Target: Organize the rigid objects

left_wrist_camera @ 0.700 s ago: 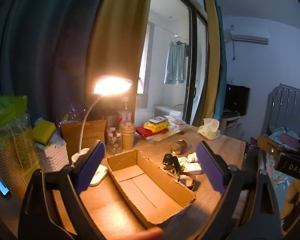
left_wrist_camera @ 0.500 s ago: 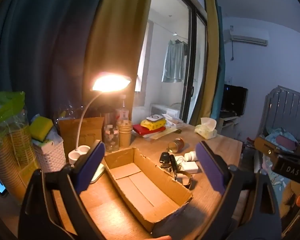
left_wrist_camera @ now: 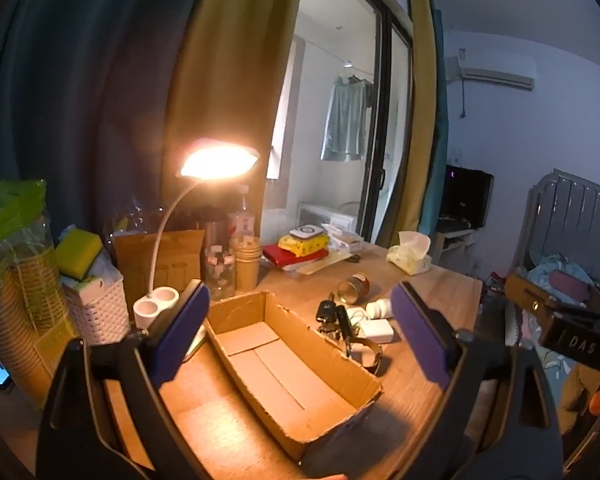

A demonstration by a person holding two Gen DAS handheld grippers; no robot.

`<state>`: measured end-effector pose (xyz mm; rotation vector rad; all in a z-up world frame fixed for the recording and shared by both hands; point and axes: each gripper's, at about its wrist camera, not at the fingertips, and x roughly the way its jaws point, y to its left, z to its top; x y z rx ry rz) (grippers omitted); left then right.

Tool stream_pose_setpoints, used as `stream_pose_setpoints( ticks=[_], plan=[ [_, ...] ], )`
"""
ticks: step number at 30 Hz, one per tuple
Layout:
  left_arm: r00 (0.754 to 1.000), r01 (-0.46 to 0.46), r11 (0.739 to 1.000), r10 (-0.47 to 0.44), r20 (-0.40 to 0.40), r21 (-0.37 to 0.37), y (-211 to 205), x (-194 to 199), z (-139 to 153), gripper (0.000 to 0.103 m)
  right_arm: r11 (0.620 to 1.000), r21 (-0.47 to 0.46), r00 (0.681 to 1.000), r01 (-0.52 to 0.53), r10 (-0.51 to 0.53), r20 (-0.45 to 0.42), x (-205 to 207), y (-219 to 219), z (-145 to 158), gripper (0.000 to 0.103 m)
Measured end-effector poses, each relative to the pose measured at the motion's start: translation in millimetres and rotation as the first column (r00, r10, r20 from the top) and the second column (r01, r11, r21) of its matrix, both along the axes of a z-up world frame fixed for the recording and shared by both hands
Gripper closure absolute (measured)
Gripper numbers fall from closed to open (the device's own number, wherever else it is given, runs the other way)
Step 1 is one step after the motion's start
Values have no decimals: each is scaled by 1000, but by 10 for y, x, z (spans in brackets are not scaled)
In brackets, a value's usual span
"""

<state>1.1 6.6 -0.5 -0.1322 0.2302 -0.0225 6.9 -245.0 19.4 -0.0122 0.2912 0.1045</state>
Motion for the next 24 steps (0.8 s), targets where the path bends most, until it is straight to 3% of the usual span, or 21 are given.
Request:
stream_pose_setpoints(
  ticks=[24],
  plan=[
    [1000,-24,1000,24,17,9,-11,-59,2,10,1000,-4,1000,-1,1,-7,24,8,-35,3]
  ],
)
